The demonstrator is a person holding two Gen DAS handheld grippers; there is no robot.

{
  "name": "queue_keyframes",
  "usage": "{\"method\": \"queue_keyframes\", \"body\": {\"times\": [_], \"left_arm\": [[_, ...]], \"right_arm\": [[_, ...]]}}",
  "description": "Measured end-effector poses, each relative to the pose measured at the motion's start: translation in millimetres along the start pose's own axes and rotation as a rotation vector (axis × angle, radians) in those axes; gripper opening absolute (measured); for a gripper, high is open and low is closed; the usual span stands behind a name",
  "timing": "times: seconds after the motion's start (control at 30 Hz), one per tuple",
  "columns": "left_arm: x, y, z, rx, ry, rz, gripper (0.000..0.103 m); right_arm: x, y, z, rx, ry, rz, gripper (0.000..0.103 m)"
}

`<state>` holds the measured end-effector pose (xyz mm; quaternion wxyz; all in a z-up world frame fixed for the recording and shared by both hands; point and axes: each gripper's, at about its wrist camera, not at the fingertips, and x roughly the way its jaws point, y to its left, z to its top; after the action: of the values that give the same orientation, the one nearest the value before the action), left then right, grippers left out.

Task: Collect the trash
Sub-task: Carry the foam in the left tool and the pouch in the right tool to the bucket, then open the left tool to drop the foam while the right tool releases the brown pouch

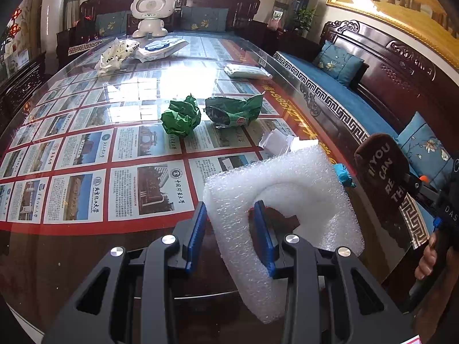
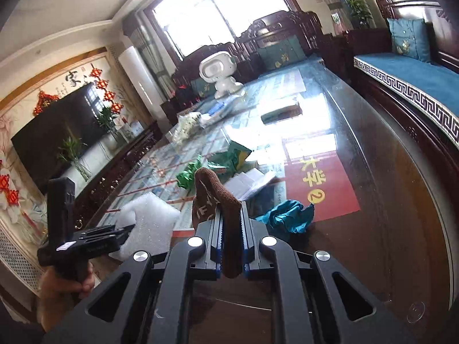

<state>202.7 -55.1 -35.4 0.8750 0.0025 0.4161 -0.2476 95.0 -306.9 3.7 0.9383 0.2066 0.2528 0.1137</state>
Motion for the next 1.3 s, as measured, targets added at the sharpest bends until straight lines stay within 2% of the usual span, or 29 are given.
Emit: {"method": "queue_keyframes", "body": {"times": [0.17, 0.33, 0.53, 0.67, 0.87, 1.0, 1.03, 1.07, 1.1, 1.13, 1.3], "left_arm": [[-22.5, -2.1, -15.4, 0.005, -0.008, -0.029, 0.036], [-55.4, -9.3, -54.4, 0.046, -0.006, -0.042, 0.036], [-88.7, -15.7, -130.6, 0.074, 0.071, -0.065, 0.036], [-99.6, -20.1, -189.1, 0.074, 0.138, -0.087, 0.036], [-85.8, -17.7, -259.5, 0.072, 0.255, -0.069, 0.036], [-69.7, -14.7, -294.0, 0.073, 0.322, -0.041, 0.036], [-66.0, -14.8, -299.8, 0.079, 0.340, -0.045, 0.037], [-63.6, -15.6, -303.4, 0.086, 0.355, -0.046, 0.048], [-62.0, -17.2, -306.8, 0.099, 0.367, -0.048, 0.065], [-62.6, -19.0, -309.0, 0.111, 0.363, -0.050, 0.069], [-69.5, -19.6, -309.9, 0.128, 0.322, -0.014, 0.070]], "right_arm": [[-25.1, 23.8, 0.3, -0.047, -0.047, 0.031, 0.010], [-48.3, 51.9, -21.8, -0.089, -0.019, 0.062, 0.010], [-78.4, 80.6, -92.6, -0.112, 0.069, 0.110, 0.010], [-95.1, 90.2, -147.7, -0.110, 0.127, 0.090, 0.010], [-112.0, 96.8, -218.3, -0.127, 0.210, 0.029, 0.010], [-114.1, 96.3, -245.2, -0.121, 0.232, -0.006, 0.010], [-114.8, 96.9, -248.4, -0.124, 0.235, -0.012, 0.010], [-115.8, 99.6, -250.8, -0.143, 0.238, -0.027, 0.010], [-116.8, 102.4, -252.3, -0.162, 0.238, -0.042, 0.010], [-117.9, 105.9, -254.6, -0.186, 0.241, -0.057, 0.010], [-117.0, 110.2, -261.4, -0.210, 0.262, -0.058, 0.010]]}}
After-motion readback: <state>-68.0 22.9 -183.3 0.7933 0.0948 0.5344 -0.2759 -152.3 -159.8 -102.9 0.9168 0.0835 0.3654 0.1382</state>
